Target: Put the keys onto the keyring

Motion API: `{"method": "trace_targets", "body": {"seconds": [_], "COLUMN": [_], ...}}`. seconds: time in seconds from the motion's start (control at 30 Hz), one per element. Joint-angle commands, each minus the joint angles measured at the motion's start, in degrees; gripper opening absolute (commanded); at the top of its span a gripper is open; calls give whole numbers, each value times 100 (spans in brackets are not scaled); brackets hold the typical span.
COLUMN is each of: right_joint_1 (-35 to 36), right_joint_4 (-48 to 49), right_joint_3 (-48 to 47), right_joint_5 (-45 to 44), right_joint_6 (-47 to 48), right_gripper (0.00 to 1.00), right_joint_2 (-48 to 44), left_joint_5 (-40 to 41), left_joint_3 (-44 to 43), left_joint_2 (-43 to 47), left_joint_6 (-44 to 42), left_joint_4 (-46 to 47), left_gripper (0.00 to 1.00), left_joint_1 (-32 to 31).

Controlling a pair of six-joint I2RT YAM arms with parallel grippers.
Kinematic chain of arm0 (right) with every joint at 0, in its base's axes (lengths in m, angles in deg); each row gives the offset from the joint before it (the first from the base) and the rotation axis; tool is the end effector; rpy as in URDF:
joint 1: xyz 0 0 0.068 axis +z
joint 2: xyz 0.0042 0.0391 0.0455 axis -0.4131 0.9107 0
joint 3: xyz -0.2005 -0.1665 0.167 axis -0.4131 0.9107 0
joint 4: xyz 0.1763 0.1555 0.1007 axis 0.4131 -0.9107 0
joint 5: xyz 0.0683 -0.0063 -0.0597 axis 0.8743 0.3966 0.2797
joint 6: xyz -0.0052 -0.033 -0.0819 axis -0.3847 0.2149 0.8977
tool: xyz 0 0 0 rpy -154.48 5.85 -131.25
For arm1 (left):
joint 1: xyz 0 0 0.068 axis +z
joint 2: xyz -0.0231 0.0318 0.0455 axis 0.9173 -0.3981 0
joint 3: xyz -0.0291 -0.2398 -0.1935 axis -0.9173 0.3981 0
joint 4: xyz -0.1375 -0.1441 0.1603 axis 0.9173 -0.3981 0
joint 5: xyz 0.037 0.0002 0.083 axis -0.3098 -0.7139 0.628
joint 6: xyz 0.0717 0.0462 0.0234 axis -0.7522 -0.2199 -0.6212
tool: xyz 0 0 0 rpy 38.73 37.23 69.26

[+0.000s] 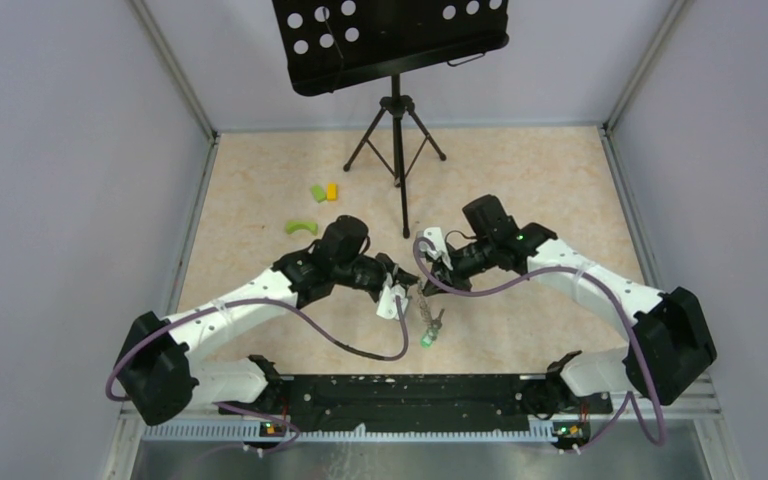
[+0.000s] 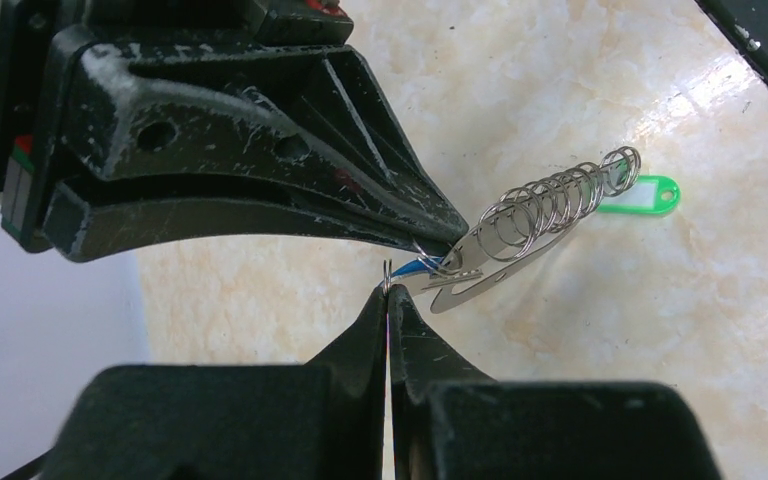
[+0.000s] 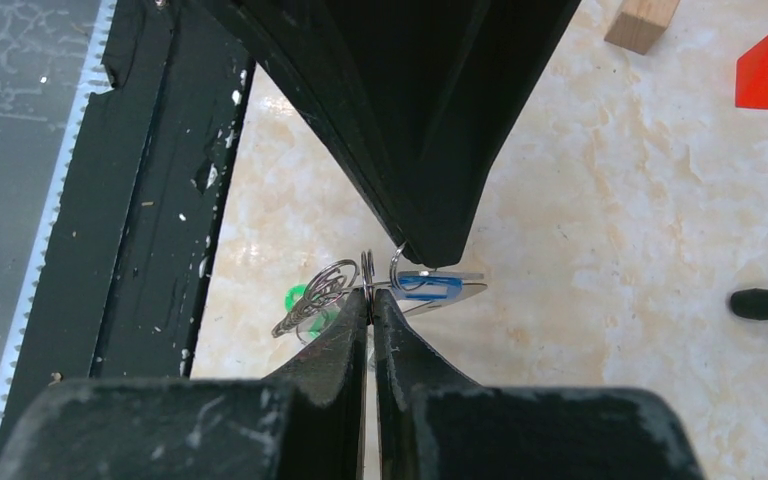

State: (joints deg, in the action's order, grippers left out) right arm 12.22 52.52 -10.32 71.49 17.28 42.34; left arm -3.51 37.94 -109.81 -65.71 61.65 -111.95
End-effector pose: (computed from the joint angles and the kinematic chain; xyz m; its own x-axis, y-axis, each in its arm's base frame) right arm 0.1762 0.2066 0.2732 0.0459 -0.5070 -0.8607 -0.9864 -0.1591 0.0412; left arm 0.1528 -0.2279 0.2844 0.7028 0.2935 -0.6480 0.7109 -0.3233 0.6246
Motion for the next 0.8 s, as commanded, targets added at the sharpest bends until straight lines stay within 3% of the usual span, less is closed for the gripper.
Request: {"method": "trace_targets", "body": {"seconds": [0.0,0.77], "right_joint_1": [47,47], "right_joint_4": [0,-104], "right_joint_3": [-356,-411], "right_joint_5": [237,168], "right_joint_6": [4,-68], "right_gripper": [0,0], "right_joint_2": [109,408], "left_joint_5": [45,214], "left_joint_3": [108,124], "left_joint_2": [79,69], "left_joint_6": [-267,-450], "left_joint_4": [32,-30], "left_gripper": [0,0], "left_joint_1": [-71,-161]}}
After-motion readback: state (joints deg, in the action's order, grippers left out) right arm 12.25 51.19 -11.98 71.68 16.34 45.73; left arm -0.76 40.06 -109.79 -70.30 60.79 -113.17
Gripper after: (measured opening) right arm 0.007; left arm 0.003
